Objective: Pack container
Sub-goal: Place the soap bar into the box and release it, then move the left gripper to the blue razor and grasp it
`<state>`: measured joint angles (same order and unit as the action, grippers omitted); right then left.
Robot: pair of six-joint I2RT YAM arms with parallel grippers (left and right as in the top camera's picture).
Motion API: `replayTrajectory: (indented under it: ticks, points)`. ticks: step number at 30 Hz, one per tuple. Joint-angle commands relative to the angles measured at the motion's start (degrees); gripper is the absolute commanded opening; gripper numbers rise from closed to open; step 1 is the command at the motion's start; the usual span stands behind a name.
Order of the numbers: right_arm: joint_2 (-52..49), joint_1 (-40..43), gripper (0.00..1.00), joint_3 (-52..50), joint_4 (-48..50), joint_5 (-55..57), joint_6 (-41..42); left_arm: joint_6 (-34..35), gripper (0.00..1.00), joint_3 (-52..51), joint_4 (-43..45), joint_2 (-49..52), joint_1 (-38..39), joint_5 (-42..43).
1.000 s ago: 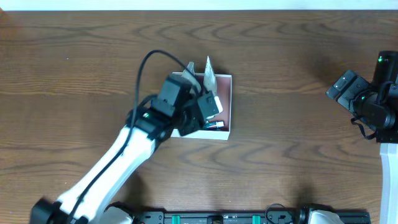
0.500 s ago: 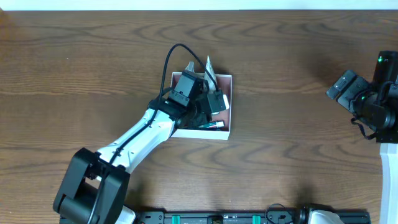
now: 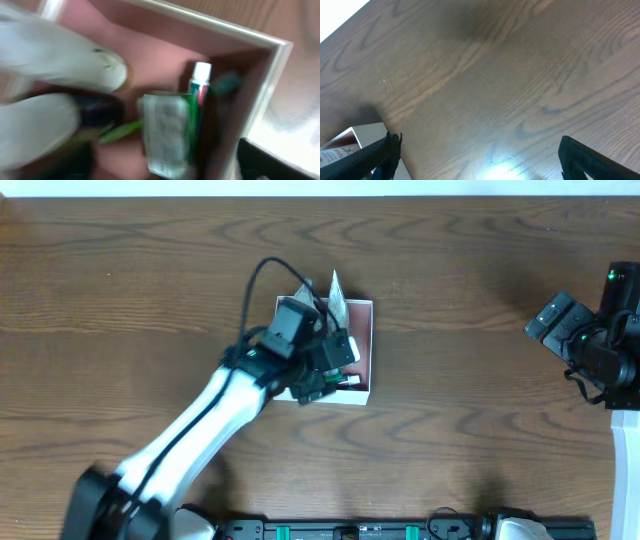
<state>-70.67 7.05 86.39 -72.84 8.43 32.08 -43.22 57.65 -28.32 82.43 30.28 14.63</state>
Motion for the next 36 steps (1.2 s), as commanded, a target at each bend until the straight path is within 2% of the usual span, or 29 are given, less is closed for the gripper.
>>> replayTrajectory:
  ticks: [1, 5, 8, 12, 18, 19, 21, 24, 30, 33, 36]
  points:
    - [0.17, 0.39, 0.99, 0.00, -0.07, 0.15, 0.66, 1.36, 0.98, 0.57, -1.46, -6.78, 0.02, 0.09]
    - [0.17, 0.39, 0.99, 0.00, -0.07, 0.15, 0.66, 1.36, 0.98, 0.57, -1.51, -11.37, 0.00, -1.29]
    - [0.17, 0.39, 0.99, 0.00, -0.07, 0.15, 0.68, 3.80, 0.98, 0.57, -4.37, -12.55, -0.37, -6.71]
    - [0.17, 0.39, 0.99, 0.00, -0.07, 0.15, 0.68, 18.62, 0.98, 0.55, -9.25, -11.23, -4.76, -12.85]
    - [0.17, 0.39, 0.99, 0.00, -0.07, 0.15, 0.68, 39.98, 0.98, 0.55, -7.32, -7.45, -19.41, -12.26]
    - [0.17, 0.39, 0.99, 0.00, -0.07, 0.15, 0.68, 41.68, 0.98, 0.55, -6.38, -6.93, -21.22, -11.32]
    - [0.17, 0.39, 0.99, 0.00, -0.07, 0.15, 0.68, 42.05, 1.00, 0.55, -4.31, -5.07, -24.46, -9.53]
    - [0.17, 0.39, 0.99, 0.00, -0.07, 0.15, 0.66, 42.05, 0.95, 0.55, -2.32, -1.14, -26.73, -9.53]
    - [0.17, 0.39, 0.99, 0.00, -0.07, 0.15, 0.68, 42.01, 0.93, 0.55, 0.00, 10.95, -27.36, -9.53]
    - [0.17, 0.39, 0.99, 0.00, -0.07, 0.15, 0.68, 42.03, 0.84, 0.55, 0.70, 15.80, -27.36, -9.46]
    - [0.17, 0.39, 0.99, 0.00, -0.07, 0.15, 0.66, 42.03, 0.69, 0.55, 1.44, 18.73, -27.36, -9.27]
